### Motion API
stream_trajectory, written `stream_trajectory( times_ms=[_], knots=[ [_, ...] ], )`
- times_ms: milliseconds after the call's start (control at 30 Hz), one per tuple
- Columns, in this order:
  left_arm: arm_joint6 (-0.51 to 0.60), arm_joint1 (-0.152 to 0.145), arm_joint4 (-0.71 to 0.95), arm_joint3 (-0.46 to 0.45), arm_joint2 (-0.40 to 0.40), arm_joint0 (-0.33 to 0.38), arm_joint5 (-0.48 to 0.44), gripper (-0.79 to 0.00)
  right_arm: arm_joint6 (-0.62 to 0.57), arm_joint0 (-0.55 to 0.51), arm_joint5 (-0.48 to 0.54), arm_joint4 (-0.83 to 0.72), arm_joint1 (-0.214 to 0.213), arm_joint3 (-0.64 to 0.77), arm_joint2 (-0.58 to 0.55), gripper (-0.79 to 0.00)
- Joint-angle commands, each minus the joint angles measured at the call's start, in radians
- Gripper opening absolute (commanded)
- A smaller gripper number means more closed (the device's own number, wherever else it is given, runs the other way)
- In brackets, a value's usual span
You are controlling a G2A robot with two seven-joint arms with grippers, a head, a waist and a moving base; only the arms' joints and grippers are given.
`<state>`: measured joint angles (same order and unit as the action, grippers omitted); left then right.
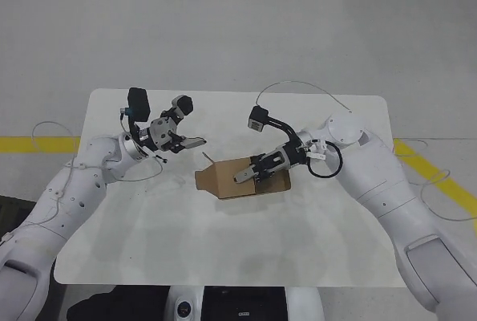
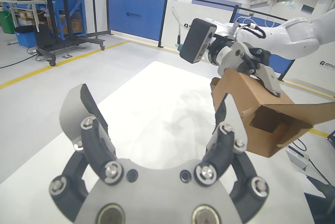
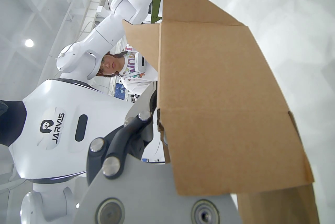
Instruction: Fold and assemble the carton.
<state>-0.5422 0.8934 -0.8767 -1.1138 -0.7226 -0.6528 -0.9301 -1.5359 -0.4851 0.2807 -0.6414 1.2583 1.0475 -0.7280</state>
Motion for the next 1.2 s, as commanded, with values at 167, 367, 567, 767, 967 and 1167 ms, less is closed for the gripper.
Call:
stream_trajectory(
  times_ms=[167,367,567,767,967,1167],
  knots=[
    [0.09,0.019,0.014,0.021,0.002,0.003,-0.054,0.0,0.0,0.028,0.003,-0.064,-0.016,0.003,0.041,-0.785],
    [0.091,0.024,0.002,-0.002,-0.017,-0.013,-0.082,0.0,0.0,0.034,0.004,-0.088,-0.029,-0.027,0.038,-0.785],
    [0.092,0.011,-0.023,-0.049,-0.033,-0.045,-0.082,0.0,0.001,0.03,0.004,-0.098,-0.034,-0.049,0.012,-0.785],
    [0.097,-0.006,-0.033,-0.093,-0.032,-0.08,-0.082,0.0,0.0,0.029,0.004,-0.092,-0.031,-0.039,0.004,-0.785],
    [0.108,-0.009,-0.018,-0.121,-0.024,-0.075,-0.082,0.0,0.0,0.033,0.003,-0.084,-0.024,-0.028,0.013,-0.785],
    [0.118,-0.001,-0.006,-0.122,-0.012,-0.055,-0.082,0.0,0.0,0.038,0.003,-0.082,-0.018,-0.028,0.023,-0.785]
  ],
)
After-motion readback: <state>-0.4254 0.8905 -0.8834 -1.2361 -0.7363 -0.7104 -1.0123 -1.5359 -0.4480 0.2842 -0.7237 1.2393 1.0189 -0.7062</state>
